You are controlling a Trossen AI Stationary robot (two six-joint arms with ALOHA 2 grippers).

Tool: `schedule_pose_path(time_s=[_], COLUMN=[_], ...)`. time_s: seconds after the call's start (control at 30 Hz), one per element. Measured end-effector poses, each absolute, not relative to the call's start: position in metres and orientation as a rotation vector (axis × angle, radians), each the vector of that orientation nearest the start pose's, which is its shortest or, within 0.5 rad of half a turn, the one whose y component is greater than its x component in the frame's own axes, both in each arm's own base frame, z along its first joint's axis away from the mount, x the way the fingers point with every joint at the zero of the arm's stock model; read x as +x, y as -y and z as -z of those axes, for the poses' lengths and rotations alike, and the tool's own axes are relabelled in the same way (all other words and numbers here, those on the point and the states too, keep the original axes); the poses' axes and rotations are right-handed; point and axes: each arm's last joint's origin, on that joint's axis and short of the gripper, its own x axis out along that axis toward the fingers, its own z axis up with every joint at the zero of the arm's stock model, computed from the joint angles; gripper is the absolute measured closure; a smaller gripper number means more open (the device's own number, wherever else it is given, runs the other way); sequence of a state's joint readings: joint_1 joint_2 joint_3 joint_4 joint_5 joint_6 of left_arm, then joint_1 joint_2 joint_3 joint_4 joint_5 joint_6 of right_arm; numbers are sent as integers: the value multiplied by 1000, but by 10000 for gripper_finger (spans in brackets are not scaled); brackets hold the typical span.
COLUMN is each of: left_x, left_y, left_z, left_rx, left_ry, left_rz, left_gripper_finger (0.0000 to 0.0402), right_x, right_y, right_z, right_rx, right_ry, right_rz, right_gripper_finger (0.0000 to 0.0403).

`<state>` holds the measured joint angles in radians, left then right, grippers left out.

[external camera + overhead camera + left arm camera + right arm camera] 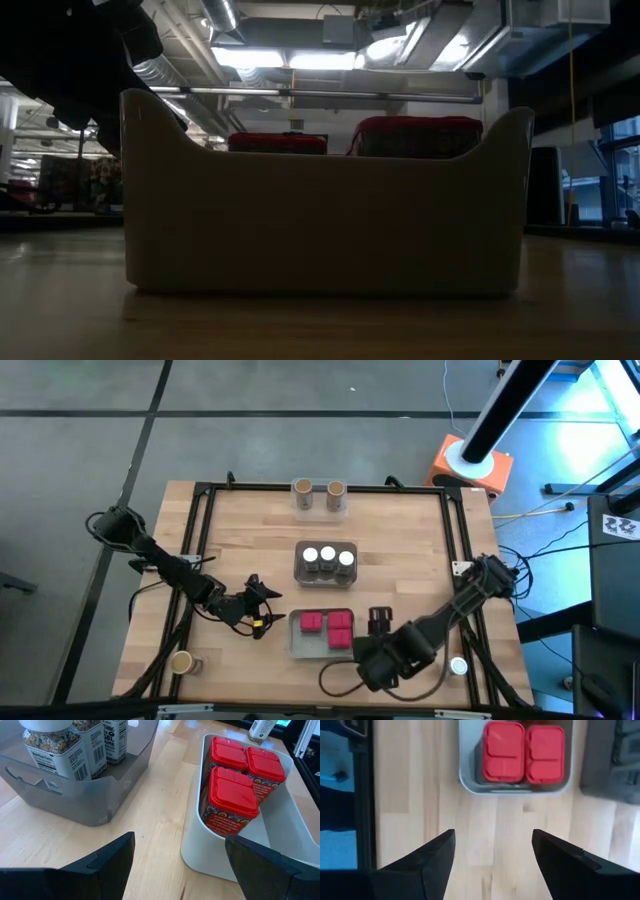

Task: Sort spices by type
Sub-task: Put the bottom white seasoning bottle into the black bin

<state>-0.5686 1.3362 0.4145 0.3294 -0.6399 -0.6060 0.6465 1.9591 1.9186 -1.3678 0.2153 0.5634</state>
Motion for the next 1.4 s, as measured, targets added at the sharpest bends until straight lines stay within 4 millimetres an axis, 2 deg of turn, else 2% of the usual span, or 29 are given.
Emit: schedule_pose_path(time_s=[0.17, 0.53, 0.67, 0.87, 1.0, 1.23, 1.4], left_x=[203, 203, 203, 203, 203, 203, 203], left_y=[109, 109, 109, 109, 109, 109, 109], left_z=[-151, -151, -151, -151, -151, -151, -151], left_rx=[-258, -259, -257, -258, -260, -260, -260], left_ry=[-443, -441, -441, -440, -440, -440, -440], left_rz=[-211, -210, -210, -210, -210, -210, -210], left_gripper_finger=[108, 108, 108, 108, 108, 108, 108], right_x=[298, 272, 255, 216, 185, 134, 113], right_y=[-231, -239, -235, -230, -219, -200, -197], right_z=[-303, -303, -310, -318, -315, -304, -296], right_rx=[-96, -104, -34, 76, 192, 432, 513], right_ry=[-1332, -1285, -1279, -1233, -1219, -1311, -1405], right_rz=[105, 351, 377, 430, 510, 664, 744], right_gripper_finger=[121, 19, 5, 16, 17, 17, 17])
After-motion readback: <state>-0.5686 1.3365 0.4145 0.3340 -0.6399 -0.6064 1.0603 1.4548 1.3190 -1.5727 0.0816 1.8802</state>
